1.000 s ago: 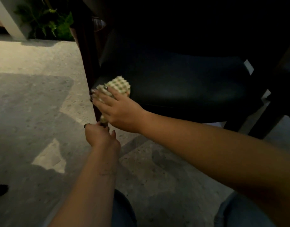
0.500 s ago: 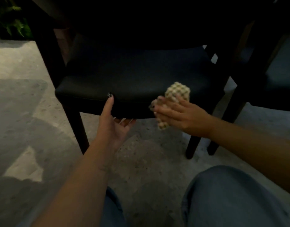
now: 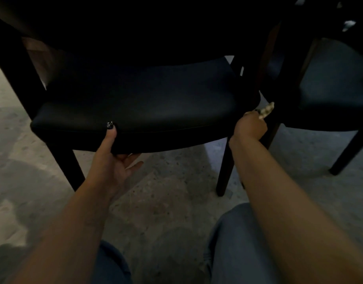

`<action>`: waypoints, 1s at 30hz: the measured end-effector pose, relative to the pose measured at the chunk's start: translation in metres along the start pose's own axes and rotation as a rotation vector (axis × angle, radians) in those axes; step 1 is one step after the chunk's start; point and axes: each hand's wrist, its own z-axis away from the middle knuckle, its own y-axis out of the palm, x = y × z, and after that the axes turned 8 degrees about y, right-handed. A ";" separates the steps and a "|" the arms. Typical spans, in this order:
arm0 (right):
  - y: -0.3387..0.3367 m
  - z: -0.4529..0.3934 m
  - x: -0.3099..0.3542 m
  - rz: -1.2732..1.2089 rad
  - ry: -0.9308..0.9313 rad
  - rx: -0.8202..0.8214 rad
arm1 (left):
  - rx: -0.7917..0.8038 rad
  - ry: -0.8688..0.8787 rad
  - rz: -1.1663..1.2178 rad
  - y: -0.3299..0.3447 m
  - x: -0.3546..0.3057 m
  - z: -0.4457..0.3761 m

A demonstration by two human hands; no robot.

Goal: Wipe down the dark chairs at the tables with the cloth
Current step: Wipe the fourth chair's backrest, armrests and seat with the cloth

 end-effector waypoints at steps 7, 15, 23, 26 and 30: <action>0.011 0.066 -0.044 -0.038 0.052 0.022 | 0.017 -0.036 -0.003 -0.005 -0.004 0.001; -0.021 0.124 -0.064 0.020 -0.430 0.176 | 0.027 -0.016 -0.021 -0.016 -0.010 -0.001; -0.006 0.010 -0.003 0.913 -0.942 0.280 | -0.144 0.042 0.099 -0.033 -0.019 -0.006; -0.003 0.031 -0.023 0.944 -1.108 0.250 | -0.133 0.058 0.084 -0.032 -0.018 -0.006; 0.023 0.094 -0.063 0.892 -1.327 0.556 | -0.138 0.075 0.066 -0.031 -0.015 -0.007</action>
